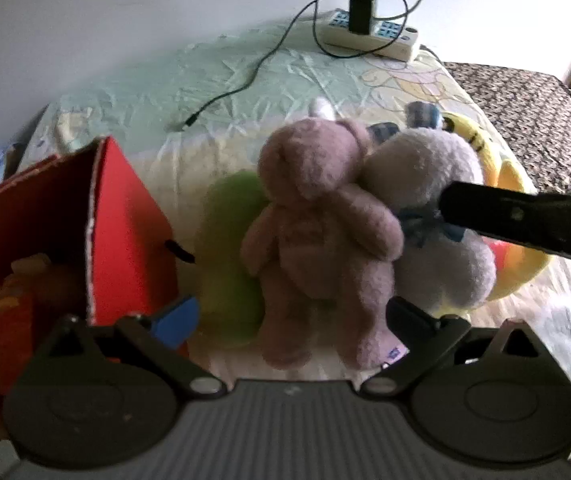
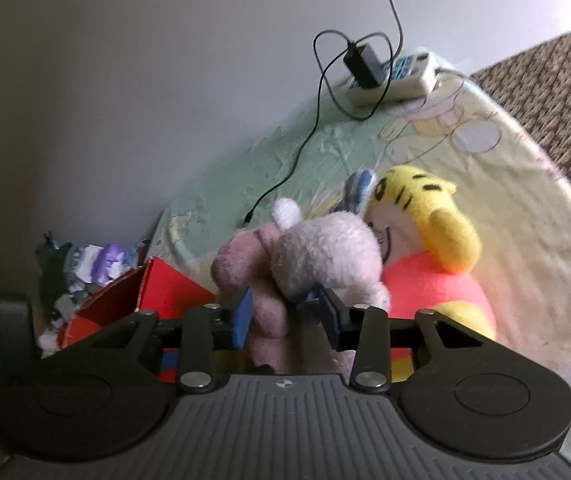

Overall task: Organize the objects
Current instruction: 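Close the right gripper on the pink teddy bear's body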

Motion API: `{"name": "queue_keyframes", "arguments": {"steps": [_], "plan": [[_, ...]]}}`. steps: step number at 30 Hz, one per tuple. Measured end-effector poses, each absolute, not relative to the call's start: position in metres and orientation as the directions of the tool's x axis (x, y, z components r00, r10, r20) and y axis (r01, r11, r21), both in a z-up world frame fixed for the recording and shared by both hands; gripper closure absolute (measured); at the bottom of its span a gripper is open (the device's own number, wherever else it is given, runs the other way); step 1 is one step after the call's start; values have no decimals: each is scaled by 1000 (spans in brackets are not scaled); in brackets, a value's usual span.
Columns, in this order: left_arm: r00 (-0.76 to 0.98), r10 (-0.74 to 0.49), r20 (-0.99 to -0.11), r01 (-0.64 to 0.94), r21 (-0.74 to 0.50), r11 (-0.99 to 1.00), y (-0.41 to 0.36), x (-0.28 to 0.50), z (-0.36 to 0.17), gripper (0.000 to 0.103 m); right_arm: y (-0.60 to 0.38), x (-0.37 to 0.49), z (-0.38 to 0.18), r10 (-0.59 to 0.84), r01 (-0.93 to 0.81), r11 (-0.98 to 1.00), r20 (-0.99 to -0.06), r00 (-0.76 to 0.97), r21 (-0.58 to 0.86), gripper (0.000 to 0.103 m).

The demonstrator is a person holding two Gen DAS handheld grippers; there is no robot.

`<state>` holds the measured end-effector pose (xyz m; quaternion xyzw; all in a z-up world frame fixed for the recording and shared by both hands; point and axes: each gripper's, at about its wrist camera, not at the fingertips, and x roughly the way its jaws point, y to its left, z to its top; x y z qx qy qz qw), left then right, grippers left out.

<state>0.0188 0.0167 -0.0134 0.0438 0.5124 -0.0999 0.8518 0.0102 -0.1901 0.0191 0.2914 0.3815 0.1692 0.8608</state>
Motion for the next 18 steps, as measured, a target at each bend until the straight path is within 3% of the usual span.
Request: {"name": "queue_keyframes", "arguments": {"steps": [14, 18], "plan": [[454, -148, -879, 225, -48, 973, 10, 36, -34, 3, -167, 45, -3, 606, -165, 759, -588, 536, 630, 60], [456, -121, -882, 229, -15, 973, 8, 42, -40, 9, -159, 55, -10, 619, -185, 756, -594, 513, 628, 60]]}}
